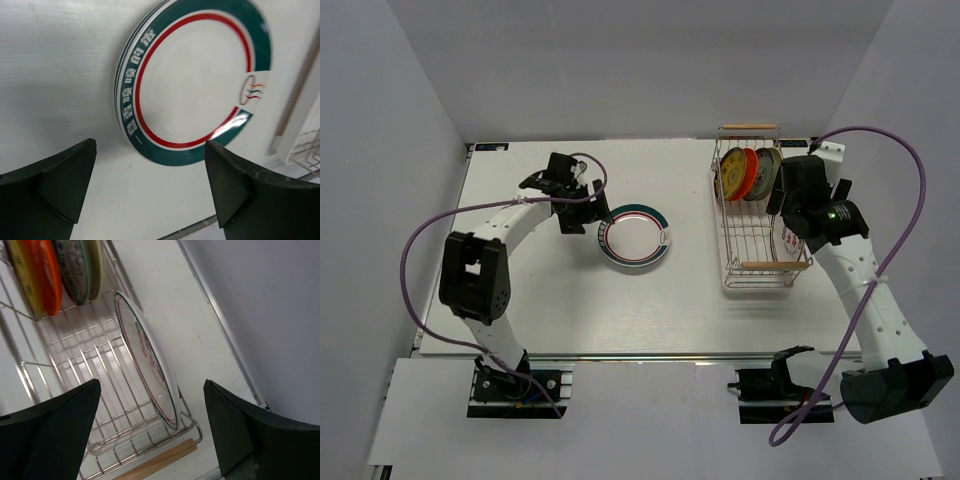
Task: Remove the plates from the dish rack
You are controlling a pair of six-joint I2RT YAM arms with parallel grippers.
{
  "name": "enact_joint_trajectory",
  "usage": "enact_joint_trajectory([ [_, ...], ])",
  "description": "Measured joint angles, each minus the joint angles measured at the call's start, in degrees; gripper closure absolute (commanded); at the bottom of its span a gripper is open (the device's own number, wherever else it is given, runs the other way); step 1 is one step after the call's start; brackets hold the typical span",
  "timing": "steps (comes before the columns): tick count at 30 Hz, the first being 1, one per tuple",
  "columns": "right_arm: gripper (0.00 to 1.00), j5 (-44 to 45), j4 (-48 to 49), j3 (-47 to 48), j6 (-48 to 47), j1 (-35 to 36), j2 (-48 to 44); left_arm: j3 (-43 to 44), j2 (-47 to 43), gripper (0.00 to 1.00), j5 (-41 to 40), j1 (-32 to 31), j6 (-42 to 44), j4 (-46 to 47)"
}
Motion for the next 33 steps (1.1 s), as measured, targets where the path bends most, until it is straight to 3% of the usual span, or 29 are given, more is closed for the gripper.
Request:
enact_joint_trajectory([
  [9, 0.11, 1.7, -1.2, 0.4, -4.9, -3.5, 8.3, -3.5, -20.3, 0.02, -8.2, 0.0, -2.1, 0.5],
  [12, 0.16, 1.6, -1.6, 0.4, -5.7, -4.4, 9.7, -5.3, -25.2, 0.02, -10.4, 0.0, -2.9, 0.0],
  [15, 0.27, 1.4, -1.6, 0.4, -6.5, -5.4, 10.3, -6.4, -26.9, 0.02, -11.6, 0.0, -3.5, -0.6],
  [17, 0.41, 0.9, -1.7, 0.4, -7.2, -6.0, 10.6, -6.7, -27.3, 0.02, -12.0, 0.0, -3.7, -0.9],
  [21, 0.48, -0.9, -1.9, 0.3, -8.4, -7.0, 11.2, -7.3, -28.1, 0.02, -12.9, 0.0, -3.8, -0.9],
  [26, 0.70, -2.4, -2.1, 0.3, -9.6, -7.6, 12.1, -7.7, -29.1, 0.02, -14.2, 0.0, -3.9, -0.9],
  [30, 0.80, -3.3, -2.4, 0.3, -10.0, -7.8, 12.9, -7.8, -29.3, 0.02, -15.3, 0.0, -3.9, -0.9],
  [33, 0.81, -3.5, -2.8, 0.3, -11.8, -7.9, 13.1, -8.2, -29.4, 0.02, -15.8, 0.0, -3.9, -0.8],
])
